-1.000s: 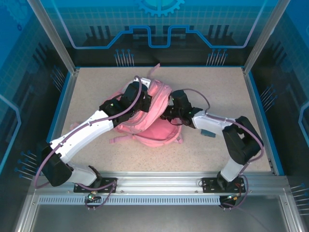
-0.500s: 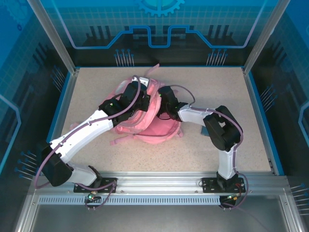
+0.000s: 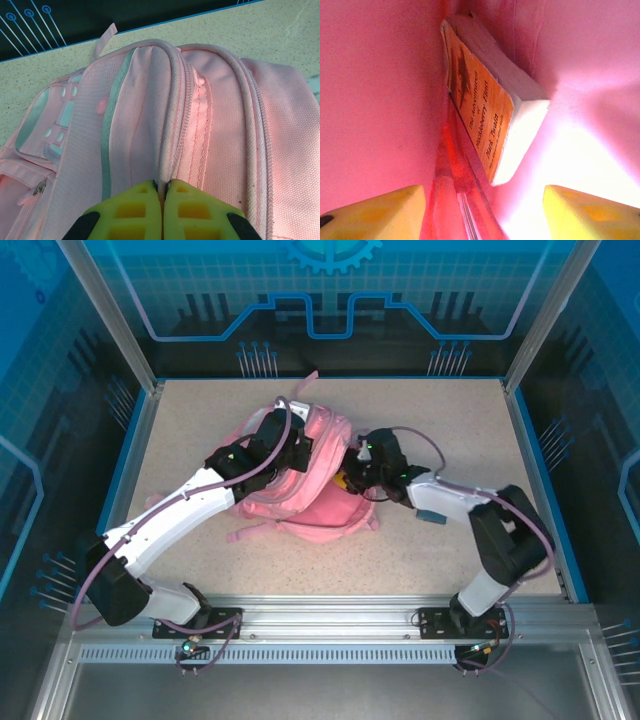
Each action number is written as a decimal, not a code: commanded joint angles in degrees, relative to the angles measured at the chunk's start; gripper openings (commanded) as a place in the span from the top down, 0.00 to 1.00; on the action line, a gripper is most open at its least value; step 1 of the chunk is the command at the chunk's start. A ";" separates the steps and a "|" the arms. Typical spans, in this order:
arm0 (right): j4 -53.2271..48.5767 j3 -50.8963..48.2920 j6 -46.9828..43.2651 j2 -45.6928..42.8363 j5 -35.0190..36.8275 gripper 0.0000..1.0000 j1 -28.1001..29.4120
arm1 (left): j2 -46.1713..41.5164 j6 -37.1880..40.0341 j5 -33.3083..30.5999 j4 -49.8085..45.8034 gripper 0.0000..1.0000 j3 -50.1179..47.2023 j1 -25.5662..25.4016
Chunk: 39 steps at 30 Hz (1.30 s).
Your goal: Pack books, pencil case, and school supplies into a backpack
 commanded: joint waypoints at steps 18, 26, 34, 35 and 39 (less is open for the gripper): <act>-38.36 -6.90 -19.64 -37.83 15.14 0.35 -12.47 | 15.66 0.57 16.80 12.83 0.92 10.85 -1.09; -43.04 -3.07 -24.90 -34.25 17.34 0.34 -7.71 | 14.47 -11.76 16.34 9.04 0.35 8.24 1.78; -44.98 0.00 -25.32 -29.28 25.86 0.29 3.50 | -0.77 -26.55 21.42 8.30 0.15 -13.73 10.25; -44.76 0.44 -24.92 -28.40 26.26 0.29 4.54 | -2.89 -27.98 21.31 7.60 0.14 -16.27 10.79; -43.01 0.48 -23.51 -25.35 26.28 0.26 7.64 | -9.06 -33.80 21.17 4.79 0.13 -24.23 11.55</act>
